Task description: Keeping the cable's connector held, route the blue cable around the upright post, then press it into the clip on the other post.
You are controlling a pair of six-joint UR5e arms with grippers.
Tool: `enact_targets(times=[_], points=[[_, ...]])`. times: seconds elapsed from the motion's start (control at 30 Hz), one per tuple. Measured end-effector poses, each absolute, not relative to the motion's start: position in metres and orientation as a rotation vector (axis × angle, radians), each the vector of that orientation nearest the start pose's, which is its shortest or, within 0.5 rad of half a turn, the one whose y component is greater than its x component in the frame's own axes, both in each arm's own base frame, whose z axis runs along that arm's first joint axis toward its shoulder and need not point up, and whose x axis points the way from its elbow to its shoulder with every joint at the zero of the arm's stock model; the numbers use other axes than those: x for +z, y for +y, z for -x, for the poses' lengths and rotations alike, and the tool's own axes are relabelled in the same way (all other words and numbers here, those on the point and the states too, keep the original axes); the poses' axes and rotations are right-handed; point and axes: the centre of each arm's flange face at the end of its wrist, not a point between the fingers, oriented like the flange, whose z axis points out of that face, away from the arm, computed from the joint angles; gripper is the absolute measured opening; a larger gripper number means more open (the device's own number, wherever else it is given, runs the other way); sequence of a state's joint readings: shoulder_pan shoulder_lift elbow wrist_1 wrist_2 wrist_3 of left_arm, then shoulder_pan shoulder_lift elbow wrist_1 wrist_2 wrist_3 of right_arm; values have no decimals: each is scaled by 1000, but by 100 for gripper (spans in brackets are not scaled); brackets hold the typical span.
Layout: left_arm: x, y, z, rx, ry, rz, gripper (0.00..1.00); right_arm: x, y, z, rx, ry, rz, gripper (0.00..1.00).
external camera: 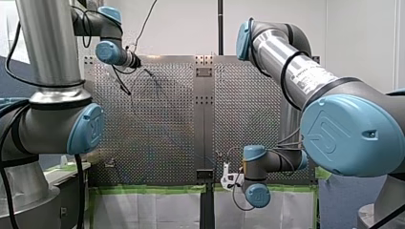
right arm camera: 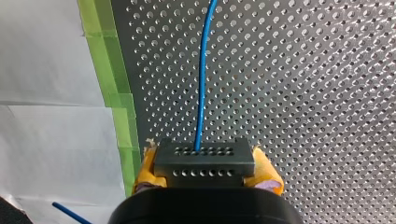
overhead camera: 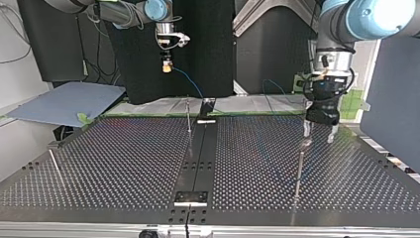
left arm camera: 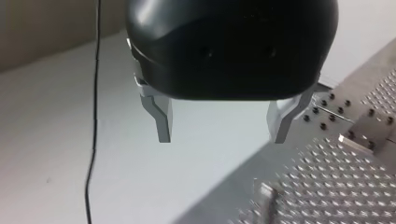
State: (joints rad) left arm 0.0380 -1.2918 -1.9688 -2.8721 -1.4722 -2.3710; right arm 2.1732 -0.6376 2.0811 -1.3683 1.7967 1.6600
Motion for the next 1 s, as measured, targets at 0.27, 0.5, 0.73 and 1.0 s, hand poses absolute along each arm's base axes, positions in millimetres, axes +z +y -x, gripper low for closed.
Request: enact_targets(times=[0.27,0.5,0.73,1.0], points=[[457,-123,-405,-596,1400,503,100,-80,-333,-364,1486,-1117,-1519,0],[471,-116,-417,-489,1423,512,100,-80,-334,-364,1487,-1117,-1518,0],[490,-112,-416,-395,1427,512,100,-80,-334,-365,1486,-1116,-1520,0],[473,-112,-419,-304,1531,498,100,-80,-335,-365,1482,-1116,-1524,0]])
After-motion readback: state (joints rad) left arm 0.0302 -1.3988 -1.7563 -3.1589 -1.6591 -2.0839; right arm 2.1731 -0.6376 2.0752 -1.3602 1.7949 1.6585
